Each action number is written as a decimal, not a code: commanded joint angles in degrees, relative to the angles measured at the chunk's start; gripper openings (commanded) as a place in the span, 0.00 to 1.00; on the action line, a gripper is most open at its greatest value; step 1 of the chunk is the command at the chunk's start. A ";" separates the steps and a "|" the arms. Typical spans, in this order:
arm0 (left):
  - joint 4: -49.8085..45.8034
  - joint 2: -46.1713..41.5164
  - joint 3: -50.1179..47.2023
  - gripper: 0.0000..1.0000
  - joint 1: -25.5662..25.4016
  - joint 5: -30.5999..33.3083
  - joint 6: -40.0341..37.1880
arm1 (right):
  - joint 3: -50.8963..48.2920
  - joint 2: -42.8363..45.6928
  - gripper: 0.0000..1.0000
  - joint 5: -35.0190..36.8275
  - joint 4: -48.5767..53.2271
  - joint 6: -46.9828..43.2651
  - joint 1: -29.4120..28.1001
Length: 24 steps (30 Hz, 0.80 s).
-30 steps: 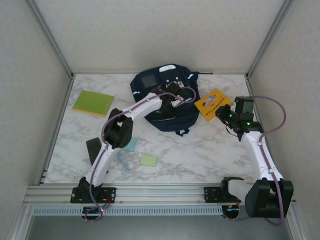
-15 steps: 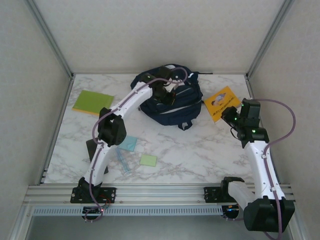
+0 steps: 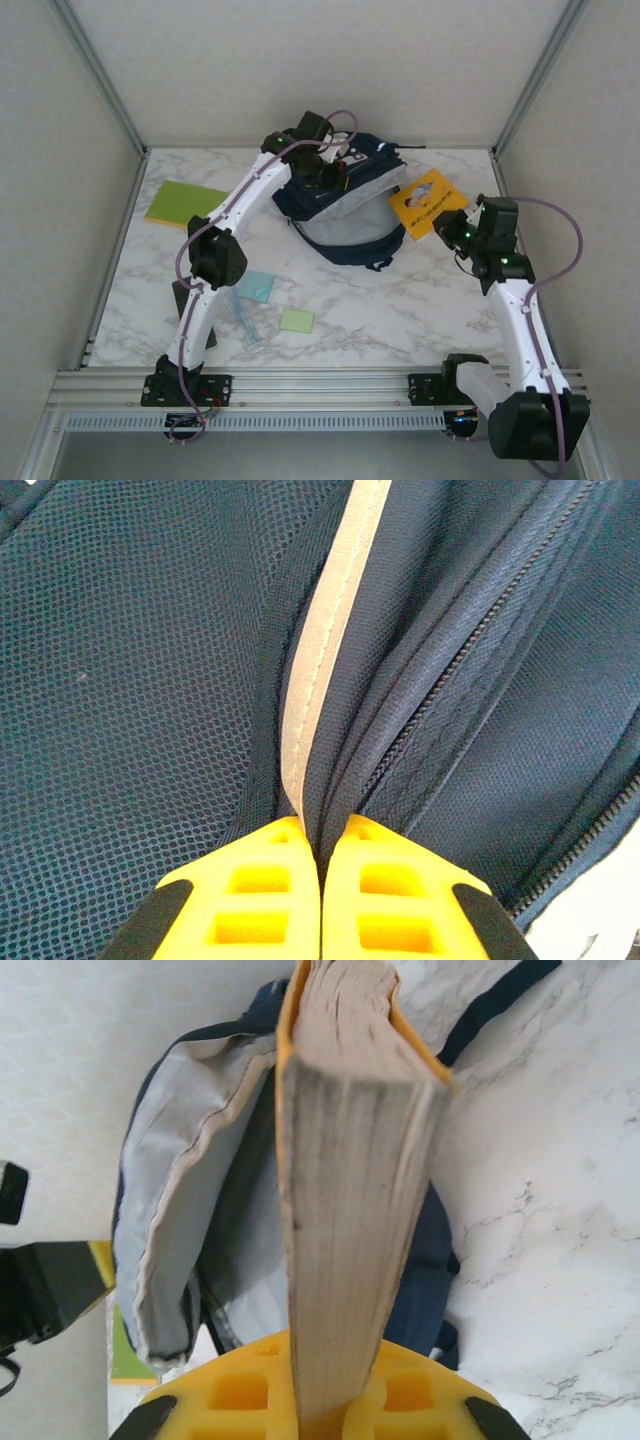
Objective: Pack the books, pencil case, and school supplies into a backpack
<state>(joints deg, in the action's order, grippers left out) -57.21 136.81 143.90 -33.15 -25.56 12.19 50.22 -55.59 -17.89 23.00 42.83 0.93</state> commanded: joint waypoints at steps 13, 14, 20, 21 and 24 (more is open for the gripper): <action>12.07 -2.52 6.93 0.00 3.33 -15.03 13.30 | -5.98 -14.07 0.00 -5.57 -41.73 15.60 -11.92; 11.94 -2.43 6.94 0.00 3.35 -15.00 13.23 | -5.65 -16.91 0.00 -5.35 -45.30 16.31 -12.84; 10.88 -2.41 6.68 0.00 2.91 -15.55 13.14 | -1.51 -34.62 0.00 -5.35 -60.06 20.42 -16.83; 10.80 -2.49 6.66 0.00 2.87 -15.63 13.13 | -1.10 -36.94 0.00 -4.69 -62.14 20.66 -17.13; 10.72 -2.82 6.24 0.00 2.65 -15.67 13.13 | 1.34 -43.31 0.00 -2.10 -62.86 20.48 -17.37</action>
<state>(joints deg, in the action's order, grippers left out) -51.44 136.84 147.65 -30.02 -37.26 24.27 47.64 -96.49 -22.20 -28.73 62.19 -16.25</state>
